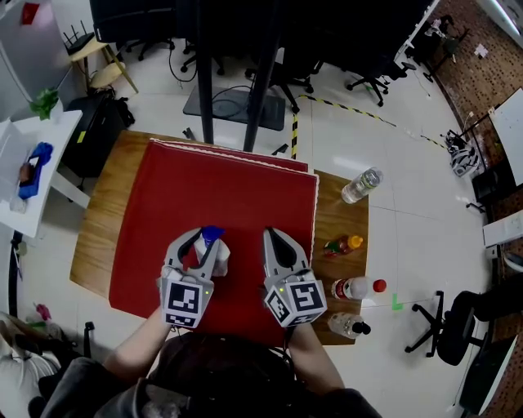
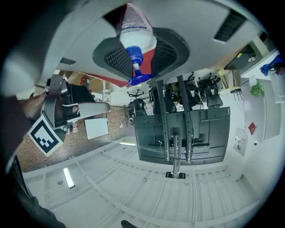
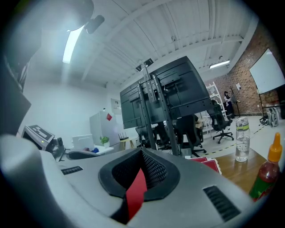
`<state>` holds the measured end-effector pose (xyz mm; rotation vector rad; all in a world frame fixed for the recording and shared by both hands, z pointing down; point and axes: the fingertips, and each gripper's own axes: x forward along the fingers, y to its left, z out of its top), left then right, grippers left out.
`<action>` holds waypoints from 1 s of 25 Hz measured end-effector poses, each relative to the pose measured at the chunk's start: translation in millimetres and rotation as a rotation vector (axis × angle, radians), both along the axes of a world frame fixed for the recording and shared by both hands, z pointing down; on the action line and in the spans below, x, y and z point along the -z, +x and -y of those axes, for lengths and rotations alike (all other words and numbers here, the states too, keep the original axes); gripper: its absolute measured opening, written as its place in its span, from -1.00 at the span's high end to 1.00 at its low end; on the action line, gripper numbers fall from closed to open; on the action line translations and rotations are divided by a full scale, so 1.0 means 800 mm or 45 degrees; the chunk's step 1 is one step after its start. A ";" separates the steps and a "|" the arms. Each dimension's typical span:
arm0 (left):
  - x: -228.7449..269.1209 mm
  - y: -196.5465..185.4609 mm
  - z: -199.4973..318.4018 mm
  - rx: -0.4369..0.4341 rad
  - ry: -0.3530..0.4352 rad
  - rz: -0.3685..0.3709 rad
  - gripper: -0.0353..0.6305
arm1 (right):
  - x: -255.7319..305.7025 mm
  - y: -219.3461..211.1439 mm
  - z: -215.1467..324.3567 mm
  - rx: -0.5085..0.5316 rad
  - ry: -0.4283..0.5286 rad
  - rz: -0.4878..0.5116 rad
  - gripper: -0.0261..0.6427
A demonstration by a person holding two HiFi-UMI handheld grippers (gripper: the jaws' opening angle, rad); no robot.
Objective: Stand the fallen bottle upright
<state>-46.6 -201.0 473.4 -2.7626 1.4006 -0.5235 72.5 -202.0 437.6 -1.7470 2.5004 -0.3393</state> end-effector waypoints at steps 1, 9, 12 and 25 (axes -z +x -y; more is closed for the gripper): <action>0.001 0.000 -0.003 0.003 0.008 0.003 0.41 | 0.000 -0.001 -0.003 0.002 -0.001 0.000 0.92; 0.005 -0.001 -0.034 -0.013 0.042 0.019 0.40 | -0.002 -0.009 -0.028 0.015 -0.009 0.004 0.92; 0.002 0.001 -0.044 -0.024 0.044 0.029 0.32 | -0.001 -0.011 -0.032 0.020 -0.003 0.002 0.92; 0.004 -0.007 -0.076 -0.006 0.070 0.029 0.21 | 0.002 -0.013 -0.051 0.042 0.000 0.006 0.92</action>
